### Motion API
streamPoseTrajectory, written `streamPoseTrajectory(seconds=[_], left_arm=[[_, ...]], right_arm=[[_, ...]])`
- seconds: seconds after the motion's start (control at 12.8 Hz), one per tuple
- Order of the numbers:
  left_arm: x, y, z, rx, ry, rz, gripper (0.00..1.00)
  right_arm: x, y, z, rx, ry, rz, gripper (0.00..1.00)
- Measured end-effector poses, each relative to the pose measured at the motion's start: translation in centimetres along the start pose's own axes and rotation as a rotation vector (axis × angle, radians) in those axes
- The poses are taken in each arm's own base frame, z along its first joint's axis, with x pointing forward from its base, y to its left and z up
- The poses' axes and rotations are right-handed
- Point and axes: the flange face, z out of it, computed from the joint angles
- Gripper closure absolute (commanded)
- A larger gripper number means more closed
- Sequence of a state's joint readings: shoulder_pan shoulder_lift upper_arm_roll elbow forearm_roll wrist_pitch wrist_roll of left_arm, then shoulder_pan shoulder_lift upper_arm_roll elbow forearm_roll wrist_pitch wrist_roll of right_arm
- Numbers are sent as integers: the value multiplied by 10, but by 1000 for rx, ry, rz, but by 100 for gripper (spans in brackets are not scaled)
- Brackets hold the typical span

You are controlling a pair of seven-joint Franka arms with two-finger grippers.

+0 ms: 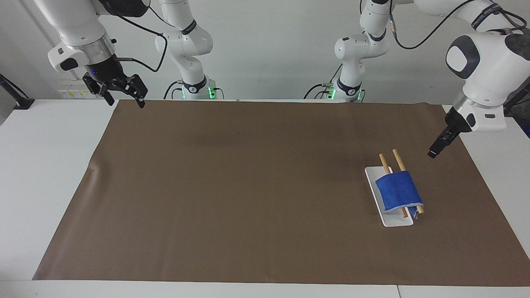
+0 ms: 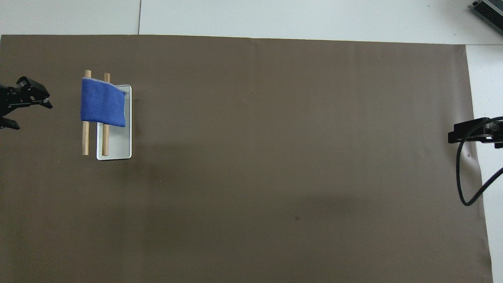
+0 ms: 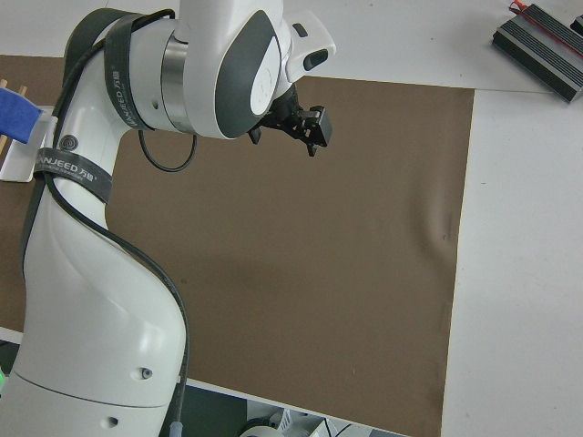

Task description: Right arm passes towel to left arm to hang

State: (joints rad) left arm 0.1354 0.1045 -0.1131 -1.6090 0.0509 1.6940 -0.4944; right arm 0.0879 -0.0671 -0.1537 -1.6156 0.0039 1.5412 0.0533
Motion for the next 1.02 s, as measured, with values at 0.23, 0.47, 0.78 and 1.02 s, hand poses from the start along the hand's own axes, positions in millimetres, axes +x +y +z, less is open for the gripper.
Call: streamPoseTrajectory(seconds=[0.23, 0.47, 0.78, 1.02], left_arm=[[-29, -5, -32, 38, -79, 224, 11], [-54, -8, -66, 38, -62, 318, 4], [-62, -14, -76, 38, -69, 446, 0], [-56, -13, -83, 18, -2, 461, 0]], right_arm=[[-4, -1, 1, 1, -3, -3, 0], [-5, -1, 0, 2, 0, -5, 0], [-2, -6, 1, 2, 30, -14, 0], [-1, -9, 7, -32, 26, -26, 0]])
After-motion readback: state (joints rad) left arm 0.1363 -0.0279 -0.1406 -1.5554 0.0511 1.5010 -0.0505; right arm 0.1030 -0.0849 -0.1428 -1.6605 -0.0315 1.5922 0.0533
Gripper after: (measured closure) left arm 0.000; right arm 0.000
